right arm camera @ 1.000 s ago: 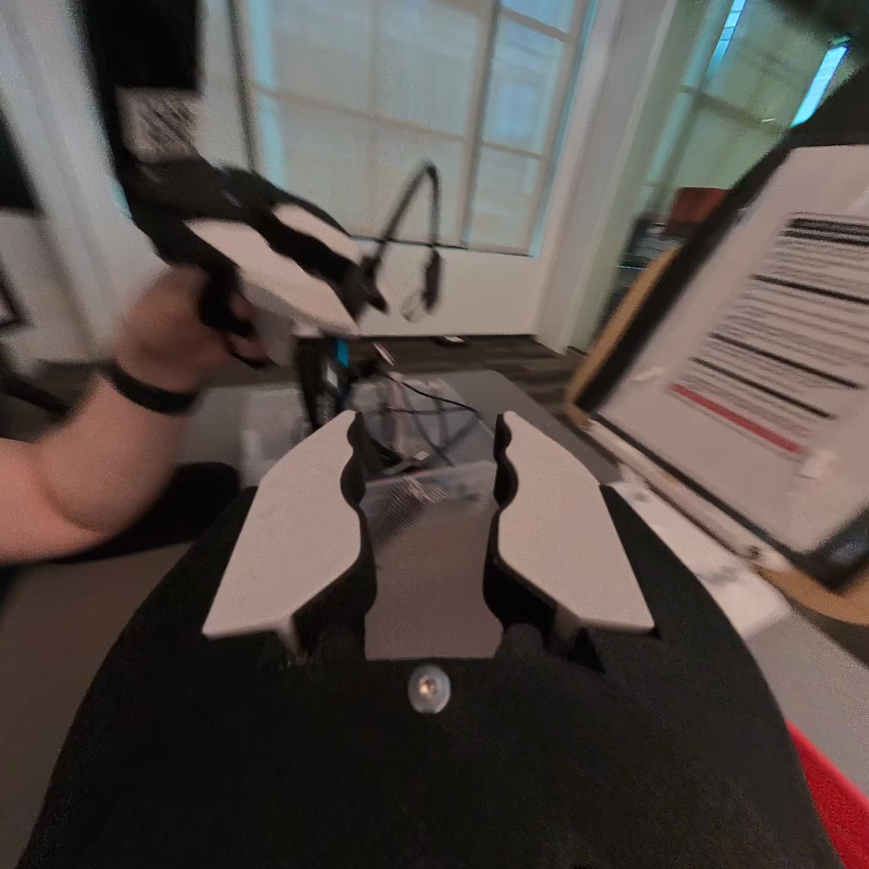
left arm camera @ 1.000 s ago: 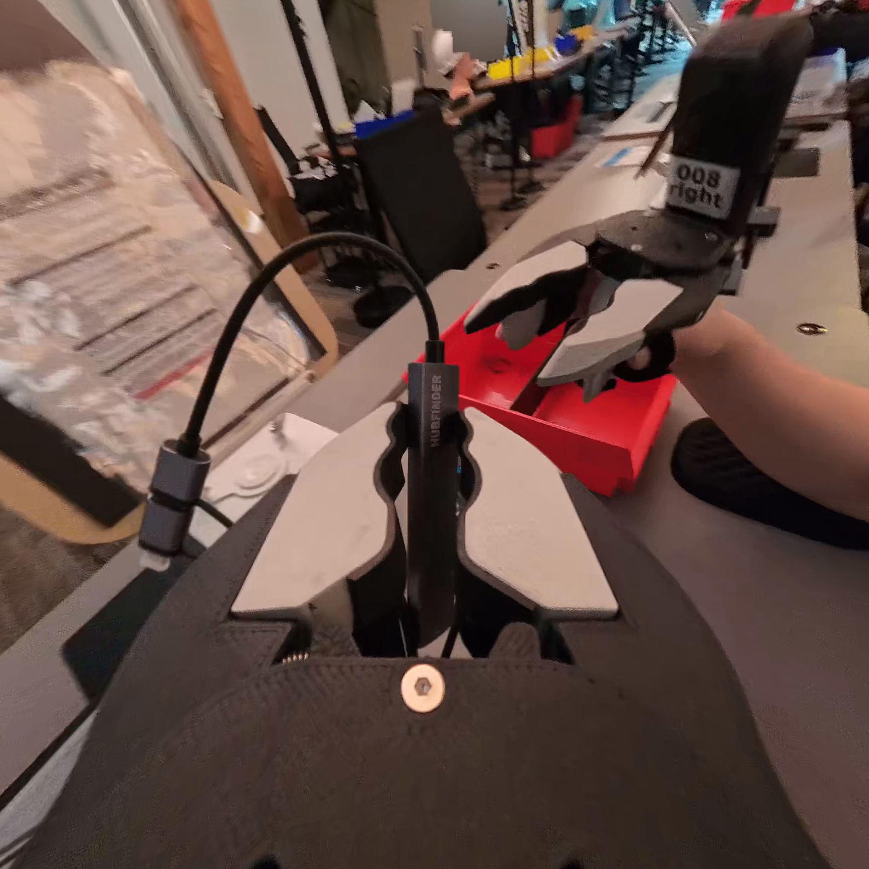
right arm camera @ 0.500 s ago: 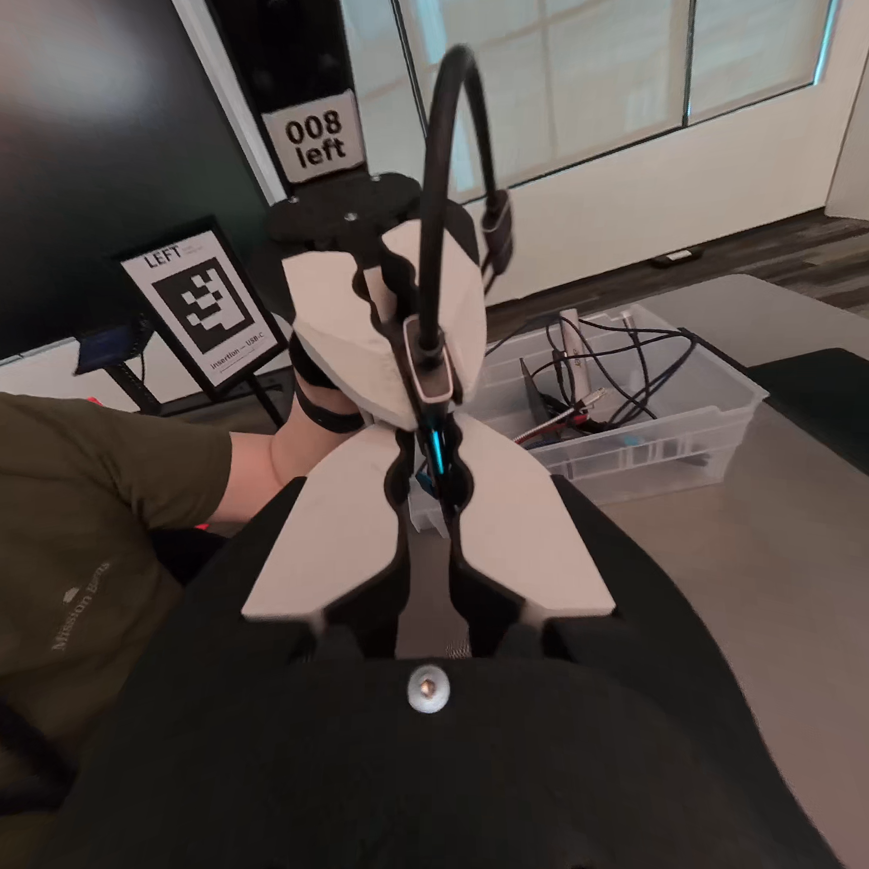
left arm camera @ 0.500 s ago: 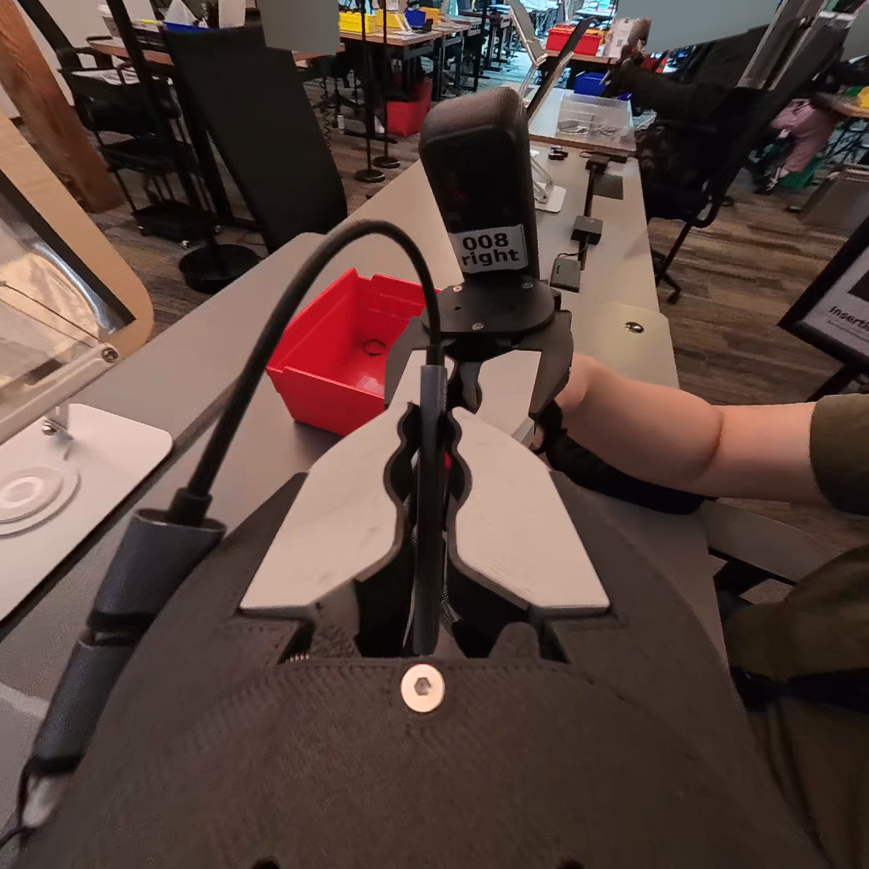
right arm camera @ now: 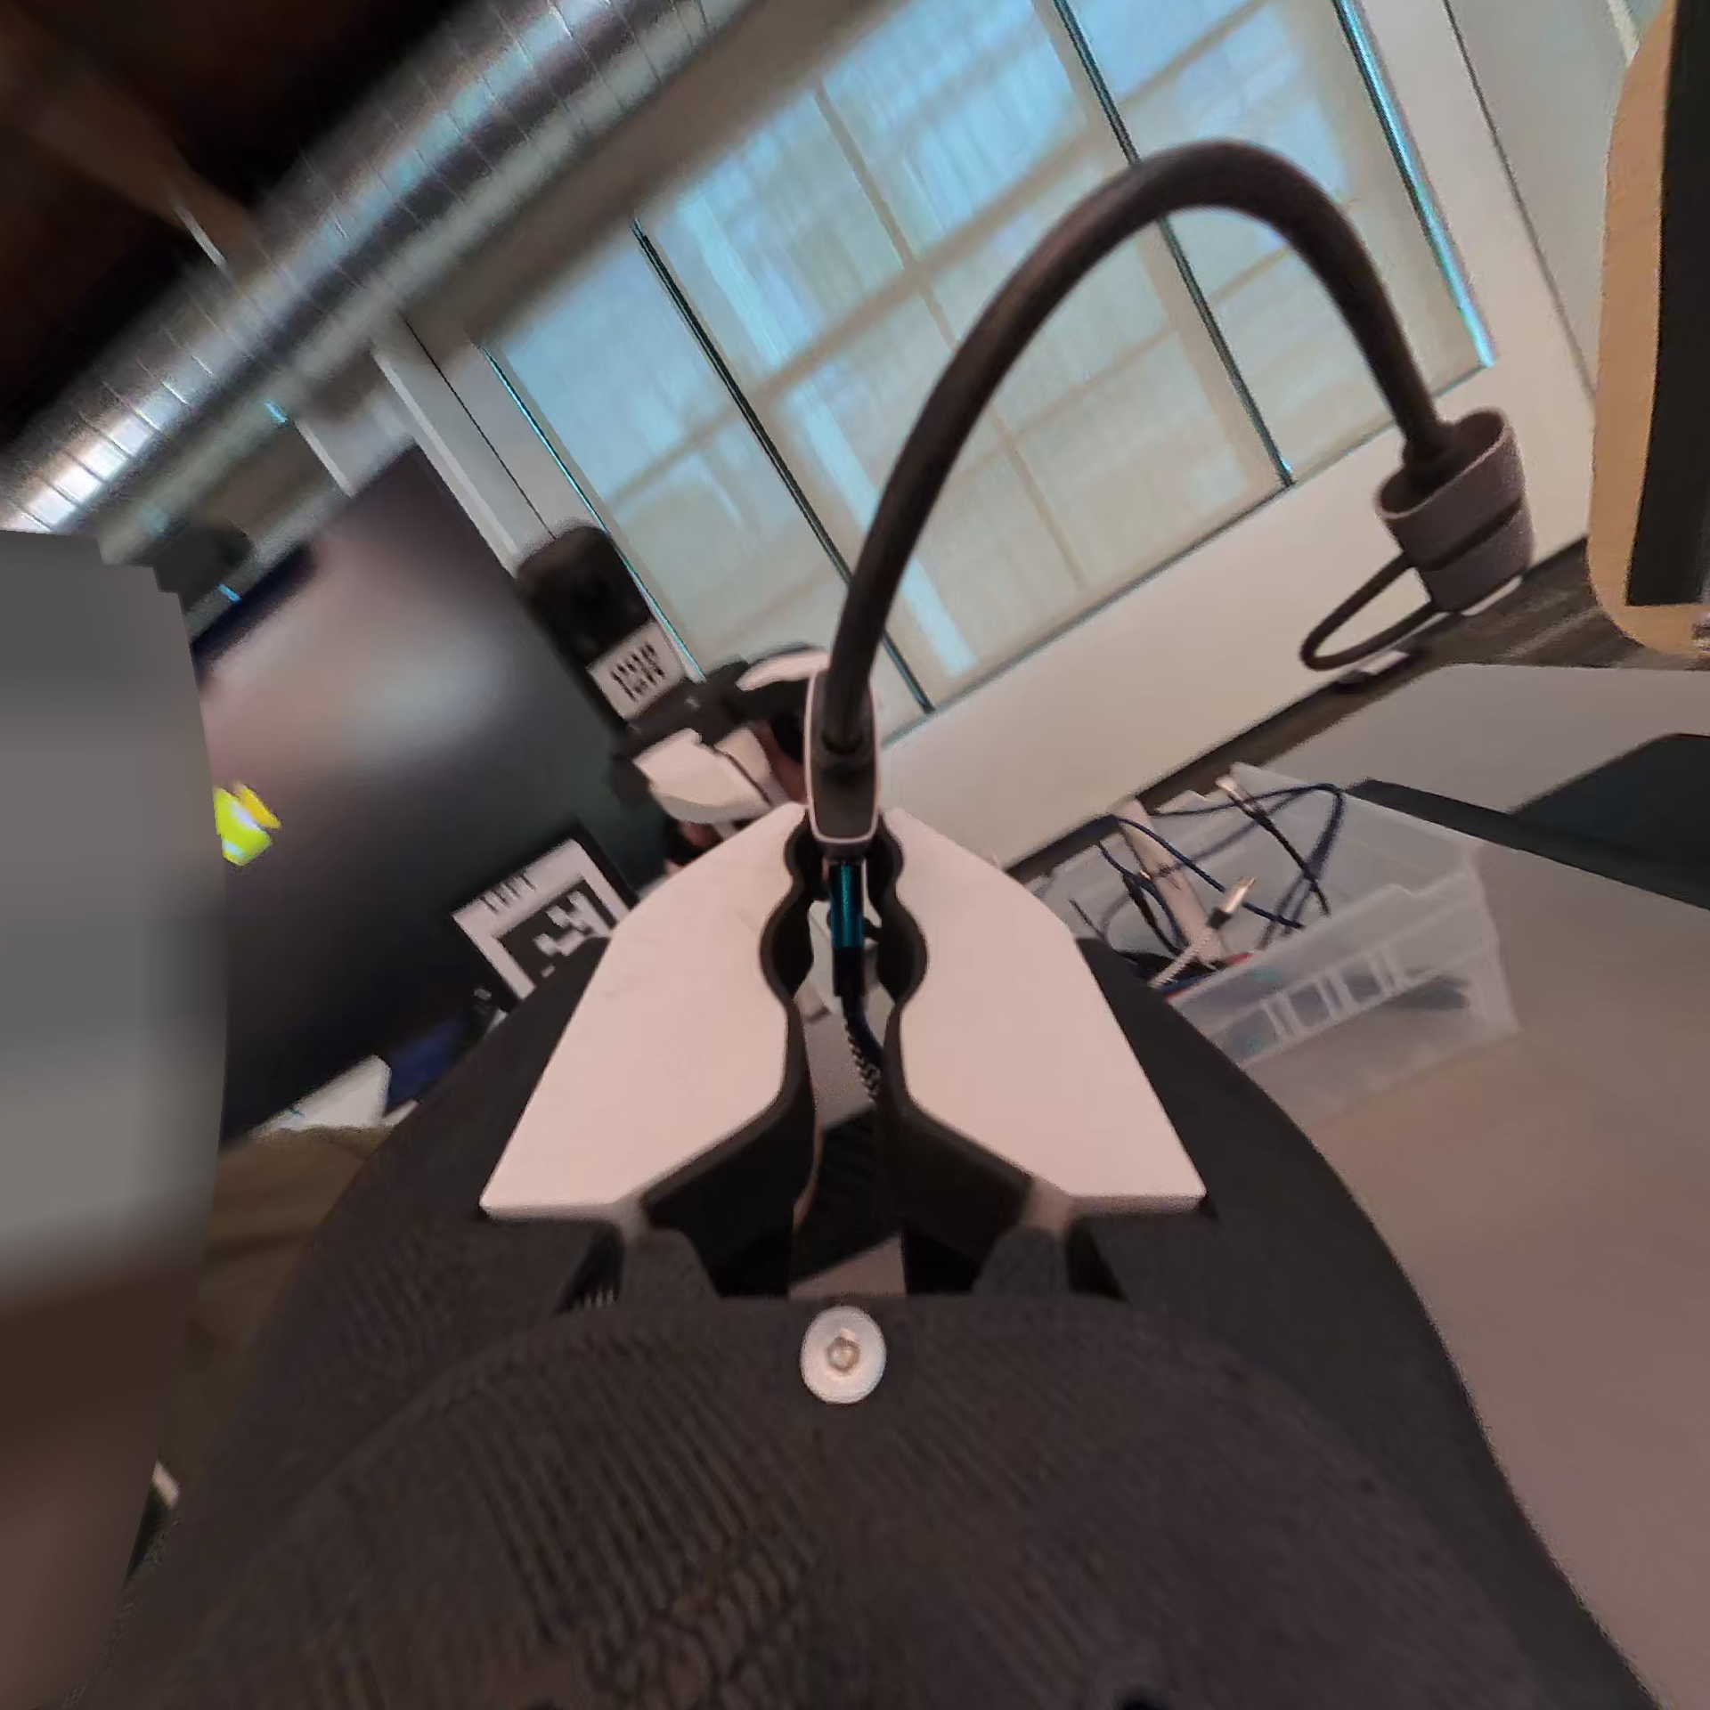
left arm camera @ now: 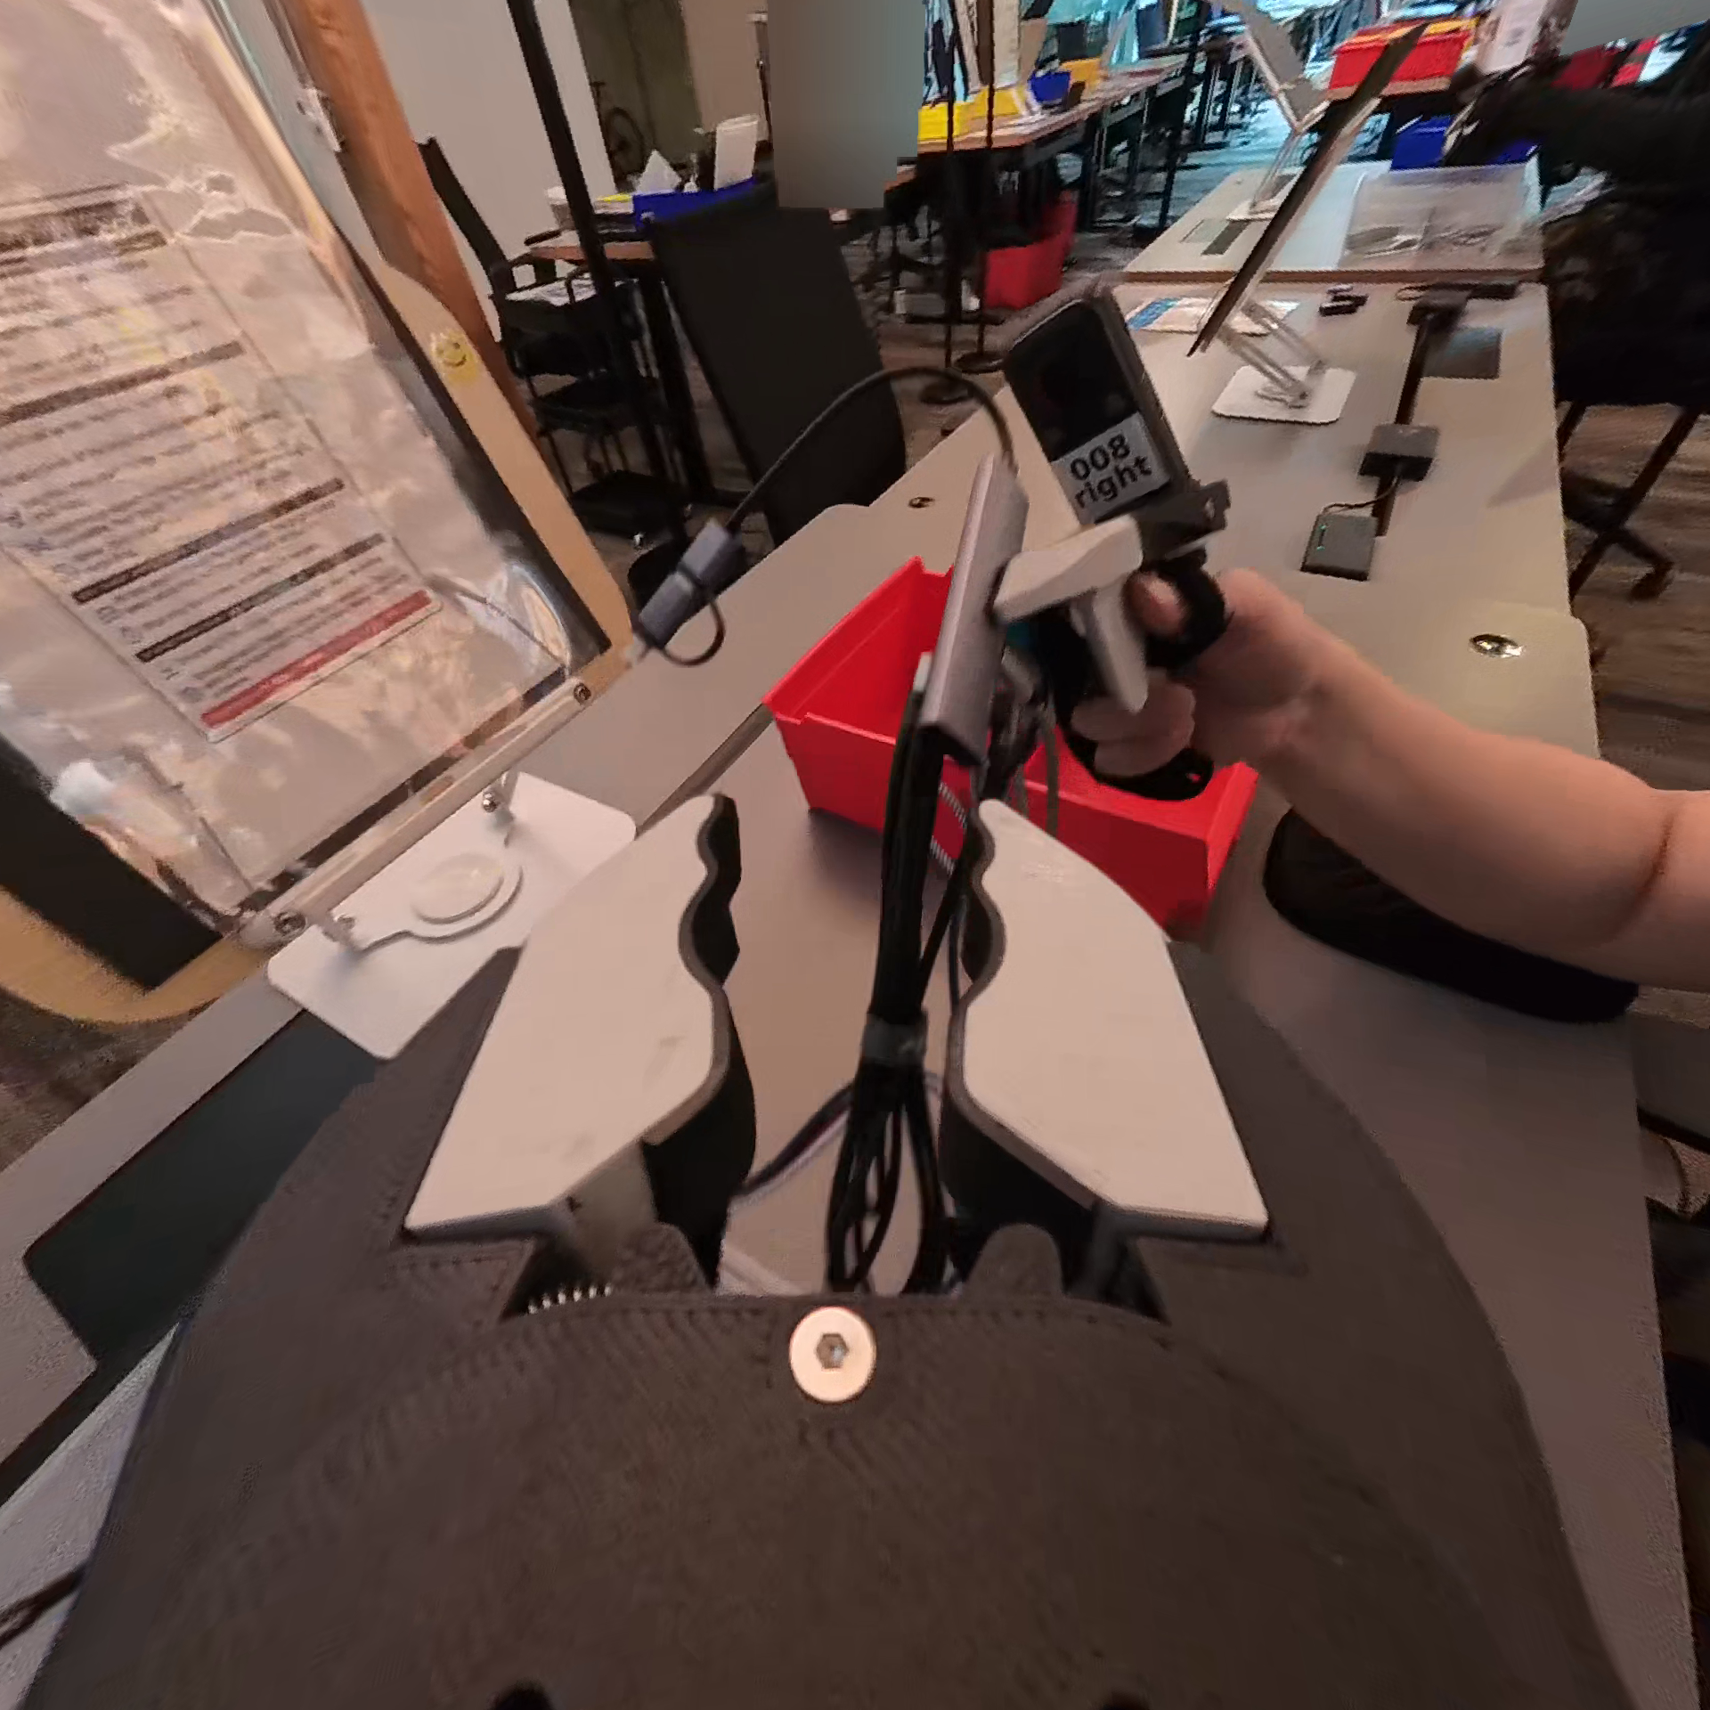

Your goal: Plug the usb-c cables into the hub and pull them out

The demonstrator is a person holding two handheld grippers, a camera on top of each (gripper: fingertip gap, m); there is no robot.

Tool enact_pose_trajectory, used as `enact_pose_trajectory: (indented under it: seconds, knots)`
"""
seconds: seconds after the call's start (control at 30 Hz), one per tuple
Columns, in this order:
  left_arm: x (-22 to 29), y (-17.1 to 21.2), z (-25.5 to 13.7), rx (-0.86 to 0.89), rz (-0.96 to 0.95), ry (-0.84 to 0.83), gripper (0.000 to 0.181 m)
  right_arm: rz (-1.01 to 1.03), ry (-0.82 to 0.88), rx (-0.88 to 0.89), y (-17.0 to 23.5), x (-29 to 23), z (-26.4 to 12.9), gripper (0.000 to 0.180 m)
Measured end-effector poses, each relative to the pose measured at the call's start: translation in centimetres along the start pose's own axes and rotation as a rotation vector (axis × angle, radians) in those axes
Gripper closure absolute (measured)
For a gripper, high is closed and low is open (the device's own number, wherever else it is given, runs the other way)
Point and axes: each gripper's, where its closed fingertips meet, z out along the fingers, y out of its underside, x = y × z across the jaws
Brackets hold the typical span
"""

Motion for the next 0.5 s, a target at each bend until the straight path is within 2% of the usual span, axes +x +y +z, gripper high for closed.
enact_pose_trajectory:
  seconds: [0.2, 0.3, 0.4, 0.5]
  knots:
    - [-1.3, 1.5, -1.1, -0.065, -0.038, -0.008, 0.135, -0.044, 0.012, 0.028, -1.7, -0.8, -1.3, 0.171]
    - [0.0, 1.5, 0.2, -0.057, -0.06, 0.078, 0.132, -0.025, 0.031, 0.027, -1.6, -0.4, -1.4, 0.171]
    - [0.0, 2.1, 2.2, -0.076, -0.003, 0.048, 0.129, 0.043, 0.028, 0.019, -1.0, 0.5, -1.2, 0.171]
    - [0.8, 2.0, 3.9, -0.043, 0.025, 0.088, 0.128, 0.121, 0.014, 0.017, -0.4, 1.3, -0.9, 0.171]
